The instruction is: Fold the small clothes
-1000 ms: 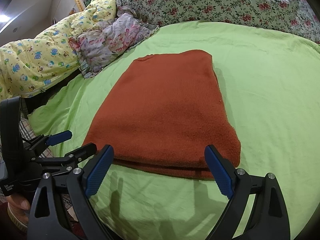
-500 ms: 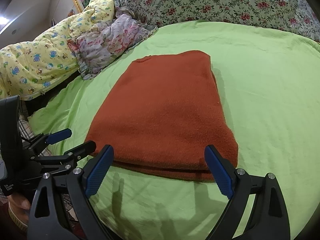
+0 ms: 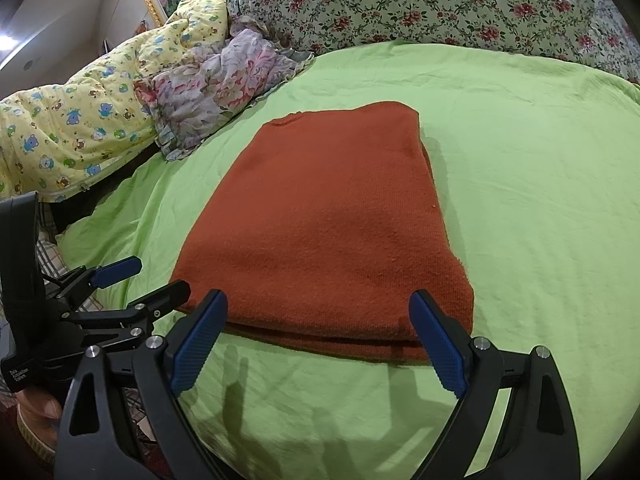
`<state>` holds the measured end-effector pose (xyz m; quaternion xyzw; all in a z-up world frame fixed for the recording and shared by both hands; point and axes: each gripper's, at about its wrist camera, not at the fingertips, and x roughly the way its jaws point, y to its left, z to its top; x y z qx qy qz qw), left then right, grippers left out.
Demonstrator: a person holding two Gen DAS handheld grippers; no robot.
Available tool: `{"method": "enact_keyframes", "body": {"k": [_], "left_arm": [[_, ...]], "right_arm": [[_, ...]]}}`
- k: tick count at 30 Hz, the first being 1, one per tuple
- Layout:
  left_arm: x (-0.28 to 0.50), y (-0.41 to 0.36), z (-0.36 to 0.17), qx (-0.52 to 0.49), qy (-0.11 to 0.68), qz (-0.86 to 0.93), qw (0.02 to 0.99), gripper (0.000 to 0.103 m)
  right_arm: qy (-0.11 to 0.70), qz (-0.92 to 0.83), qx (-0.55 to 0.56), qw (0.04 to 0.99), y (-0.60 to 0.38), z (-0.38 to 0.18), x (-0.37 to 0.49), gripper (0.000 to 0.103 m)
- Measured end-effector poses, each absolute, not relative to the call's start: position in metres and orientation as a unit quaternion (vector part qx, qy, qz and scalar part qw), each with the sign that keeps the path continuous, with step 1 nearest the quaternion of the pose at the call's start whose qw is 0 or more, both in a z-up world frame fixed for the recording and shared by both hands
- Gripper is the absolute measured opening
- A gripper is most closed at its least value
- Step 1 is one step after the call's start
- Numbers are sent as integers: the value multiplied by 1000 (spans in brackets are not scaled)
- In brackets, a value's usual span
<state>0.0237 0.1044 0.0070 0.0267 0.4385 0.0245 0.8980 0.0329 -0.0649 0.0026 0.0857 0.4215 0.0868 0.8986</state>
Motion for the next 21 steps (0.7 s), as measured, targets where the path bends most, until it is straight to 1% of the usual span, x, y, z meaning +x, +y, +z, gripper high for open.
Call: {"method": "enact_keyframes", "body": {"k": [21], "left_arm": [[31, 109, 5, 23, 446, 25, 895, 84]], "right_arm": [[425, 83, 89, 897, -68, 1, 36, 92]]}}
